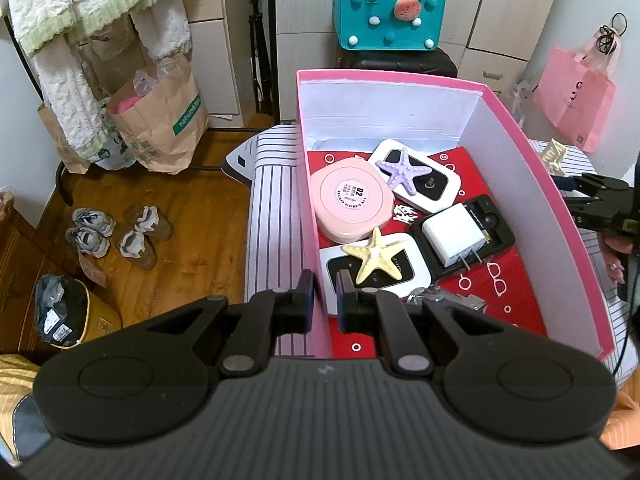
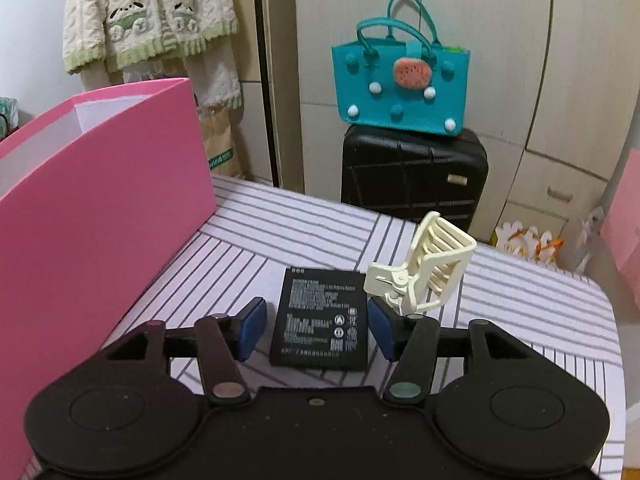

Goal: Organize rigid objects
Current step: 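Move the right tool to the black battery pack and close on it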

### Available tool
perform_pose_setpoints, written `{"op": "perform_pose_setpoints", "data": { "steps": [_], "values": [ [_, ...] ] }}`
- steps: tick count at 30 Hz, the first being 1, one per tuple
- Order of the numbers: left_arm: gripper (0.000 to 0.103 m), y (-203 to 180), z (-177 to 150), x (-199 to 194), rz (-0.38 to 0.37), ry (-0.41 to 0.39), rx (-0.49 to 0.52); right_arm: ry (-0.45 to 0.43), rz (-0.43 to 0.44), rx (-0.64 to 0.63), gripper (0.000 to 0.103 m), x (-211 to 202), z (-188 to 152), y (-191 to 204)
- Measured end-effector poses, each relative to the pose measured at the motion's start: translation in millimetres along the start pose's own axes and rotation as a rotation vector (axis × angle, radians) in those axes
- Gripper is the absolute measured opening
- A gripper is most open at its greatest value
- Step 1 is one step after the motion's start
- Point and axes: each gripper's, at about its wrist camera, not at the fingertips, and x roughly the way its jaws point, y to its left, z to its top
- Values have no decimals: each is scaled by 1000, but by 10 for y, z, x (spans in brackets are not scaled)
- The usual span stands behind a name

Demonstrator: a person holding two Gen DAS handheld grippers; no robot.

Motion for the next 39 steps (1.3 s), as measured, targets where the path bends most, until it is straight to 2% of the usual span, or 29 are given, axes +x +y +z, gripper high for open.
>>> {"op": "perform_pose_setpoints", "data": {
  "steps": [2,8,11,14,20,32,39],
  "values": [
    [9,-3,-3,2,-3,-3,7,-6,5,7,54,-17,-9,3],
    [9,34,-4,6,-24,-5,12,37,13,18,55,-97,-28,78],
    [9,51,-10,8,-28,-9,14,35,9,29,57,-74,-16,71],
    [9,63,-18,4,-33,-9,11,34,-5,22,54,-92,-27,111],
    [10,95,-40,-8,-43,-16,7,39,20,25,54,-241,-55,150],
    [10,117,-44,-2,-60,-21,9,-62,64,23,54,-830,-7,385],
    [10,119,-36,1,-65,-18,17,-159,114,-29,54,-1330,240,643]
  ]
}}
